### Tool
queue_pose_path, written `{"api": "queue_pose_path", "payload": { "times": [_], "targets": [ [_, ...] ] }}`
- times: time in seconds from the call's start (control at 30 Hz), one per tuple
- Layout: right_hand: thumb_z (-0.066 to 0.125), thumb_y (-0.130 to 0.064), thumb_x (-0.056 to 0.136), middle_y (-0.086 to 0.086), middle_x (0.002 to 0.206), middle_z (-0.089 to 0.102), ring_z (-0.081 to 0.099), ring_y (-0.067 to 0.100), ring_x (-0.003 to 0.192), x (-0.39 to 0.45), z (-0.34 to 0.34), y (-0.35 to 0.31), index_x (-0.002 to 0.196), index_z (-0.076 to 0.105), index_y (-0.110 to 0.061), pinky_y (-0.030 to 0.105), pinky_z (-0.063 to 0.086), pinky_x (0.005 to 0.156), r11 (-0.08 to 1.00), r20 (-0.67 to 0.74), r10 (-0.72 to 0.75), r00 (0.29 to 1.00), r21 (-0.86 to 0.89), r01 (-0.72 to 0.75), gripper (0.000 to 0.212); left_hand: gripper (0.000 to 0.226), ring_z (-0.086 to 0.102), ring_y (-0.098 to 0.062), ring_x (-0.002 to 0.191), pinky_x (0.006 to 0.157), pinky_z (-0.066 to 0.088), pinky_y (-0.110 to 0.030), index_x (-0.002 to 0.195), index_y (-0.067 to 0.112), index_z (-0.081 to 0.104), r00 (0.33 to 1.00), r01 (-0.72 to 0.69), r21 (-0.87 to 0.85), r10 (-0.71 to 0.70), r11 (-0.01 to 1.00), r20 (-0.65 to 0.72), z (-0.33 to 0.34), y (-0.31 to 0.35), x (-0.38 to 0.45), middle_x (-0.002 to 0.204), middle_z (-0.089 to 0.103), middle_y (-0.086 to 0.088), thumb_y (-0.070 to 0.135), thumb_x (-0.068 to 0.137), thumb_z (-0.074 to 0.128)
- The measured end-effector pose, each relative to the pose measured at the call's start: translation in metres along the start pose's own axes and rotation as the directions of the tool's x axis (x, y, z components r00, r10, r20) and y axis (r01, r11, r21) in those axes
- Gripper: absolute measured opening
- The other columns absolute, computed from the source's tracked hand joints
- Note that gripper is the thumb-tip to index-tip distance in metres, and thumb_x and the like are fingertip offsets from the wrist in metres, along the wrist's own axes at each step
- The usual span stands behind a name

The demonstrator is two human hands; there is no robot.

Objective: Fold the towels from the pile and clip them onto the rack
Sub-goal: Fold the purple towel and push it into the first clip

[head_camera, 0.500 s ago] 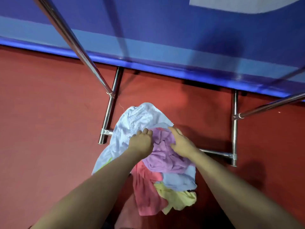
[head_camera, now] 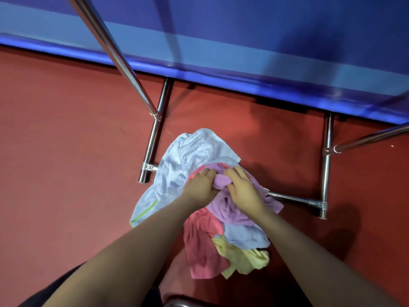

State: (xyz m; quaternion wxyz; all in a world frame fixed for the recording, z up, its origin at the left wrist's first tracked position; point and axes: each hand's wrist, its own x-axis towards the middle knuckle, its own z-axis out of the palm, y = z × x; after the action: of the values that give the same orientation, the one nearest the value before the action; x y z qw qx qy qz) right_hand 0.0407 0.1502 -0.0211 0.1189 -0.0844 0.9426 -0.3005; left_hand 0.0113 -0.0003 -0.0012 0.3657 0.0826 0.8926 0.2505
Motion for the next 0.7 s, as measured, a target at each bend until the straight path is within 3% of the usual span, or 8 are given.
{"api": "queue_pose_path", "payload": {
  "times": [0.1, 0.2, 0.3, 0.4, 0.5, 0.6, 0.67, 0.7],
  "targets": [
    [0.041, -0.009, 0.08, 0.0, 0.091, 0.049, 0.052, 0.019, 0.085, -0.009, -0.036, -0.021, 0.097, 0.059, -0.008, 0.026, 0.039, 0.079, 0.985, -0.091, 0.006, 0.996, 0.175, 0.01, 0.025, 0.033, 0.058, -0.023, 0.091, 0.082, 0.046, -0.036, 0.102, 0.013, 0.056, 0.995, -0.045, -0.176, 0.028, 0.983, -0.098, -0.015, 0.017, -0.017, 0.1, 0.065, -0.006, 0.035, 0.079, 0.045],
    [0.04, -0.013, 0.084, -0.004, 0.098, 0.046, 0.052, 0.022, 0.092, -0.014, -0.065, -0.036, 0.101, 0.056, -0.012, 0.038, 0.043, 0.079, 0.966, -0.091, 0.081, 0.993, 0.252, -0.056, 0.023, 0.011, 0.053, -0.027, 0.075, 0.073, 0.037, -0.031, 0.088, 0.017, 0.044, 0.99, -0.07, -0.18, 0.046, 0.981, -0.135, -0.035, 0.037, -0.042, 0.078, 0.06, -0.006, 0.026, 0.083, 0.041],
    [0.046, -0.009, 0.086, -0.002, 0.095, 0.05, 0.052, 0.022, 0.087, -0.018, -0.093, -0.058, 0.097, 0.053, -0.015, 0.042, 0.045, 0.076, 0.951, -0.146, 0.099, 0.984, 0.305, -0.05, 0.014, 0.013, 0.056, -0.032, 0.074, 0.068, 0.037, -0.032, 0.089, 0.014, 0.042, 0.976, -0.109, -0.26, 0.053, 0.959, -0.212, -0.059, 0.053, -0.068, 0.076, 0.06, -0.009, 0.027, 0.086, 0.041],
    [0.05, -0.006, 0.085, -0.001, 0.086, 0.052, 0.05, 0.018, 0.079, -0.022, -0.126, -0.08, 0.089, 0.053, -0.014, 0.039, 0.044, 0.073, 0.949, -0.22, 0.117, 0.968, 0.312, -0.044, 0.009, 0.015, 0.047, -0.022, 0.071, 0.065, 0.034, -0.03, 0.096, 0.008, 0.05, 0.938, -0.196, -0.302, 0.089, 0.933, -0.334, -0.087, 0.071, -0.096, 0.078, 0.055, -0.005, 0.022, 0.091, 0.052],
    [0.056, 0.004, 0.082, -0.002, 0.077, 0.053, 0.048, 0.008, 0.07, -0.031, -0.162, -0.101, 0.08, 0.054, -0.018, 0.028, 0.043, 0.069, 0.945, -0.339, 0.125, 0.933, 0.326, -0.008, 0.022, 0.017, 0.04, -0.02, 0.069, 0.062, 0.026, -0.027, 0.082, 0.014, 0.043, 0.878, -0.291, -0.187, 0.185, 0.938, -0.441, -0.114, 0.091, -0.127, 0.075, 0.05, -0.002, 0.021, 0.093, 0.053],
    [0.06, 0.007, 0.078, -0.003, 0.075, 0.055, 0.05, -0.004, 0.066, -0.051, -0.199, -0.124, 0.08, 0.064, -0.011, 0.01, 0.035, 0.063, 0.96, -0.466, 0.096, 0.879, 0.275, 0.041, 0.019, 0.026, 0.042, -0.023, 0.07, 0.065, 0.029, -0.031, 0.074, 0.021, 0.036, 0.805, -0.401, -0.041, 0.33, 0.915, -0.493, -0.137, 0.112, -0.161, 0.071, 0.045, 0.002, 0.026, 0.096, 0.048],
    [0.06, 0.009, 0.076, -0.002, 0.079, 0.055, 0.05, -0.008, 0.068, -0.066, -0.22, -0.138, 0.083, 0.069, -0.008, 0.006, 0.035, 0.065, 0.965, -0.538, 0.076, 0.84, 0.251, 0.073, 0.02, 0.028, 0.046, -0.028, 0.074, 0.07, 0.035, -0.038, 0.078, 0.018, 0.043, 0.761, -0.417, 0.133, 0.425, 0.899, -0.489, -0.149, 0.123, -0.183, 0.076, 0.046, -0.003, 0.041, 0.094, 0.037],
    [0.06, 0.009, 0.076, -0.002, 0.081, 0.053, 0.05, -0.006, 0.067, -0.074, -0.231, -0.147, 0.085, 0.07, -0.007, 0.006, 0.035, 0.066, 0.966, -0.574, 0.076, 0.815, 0.246, 0.083, 0.021, 0.041, 0.047, -0.029, 0.079, 0.073, 0.037, -0.039, 0.087, 0.014, 0.05, 0.748, -0.396, 0.214, 0.449, 0.893, -0.489, -0.155, 0.129, -0.193, 0.081, 0.047, -0.005, 0.05, 0.089, 0.029]
  ]
}}
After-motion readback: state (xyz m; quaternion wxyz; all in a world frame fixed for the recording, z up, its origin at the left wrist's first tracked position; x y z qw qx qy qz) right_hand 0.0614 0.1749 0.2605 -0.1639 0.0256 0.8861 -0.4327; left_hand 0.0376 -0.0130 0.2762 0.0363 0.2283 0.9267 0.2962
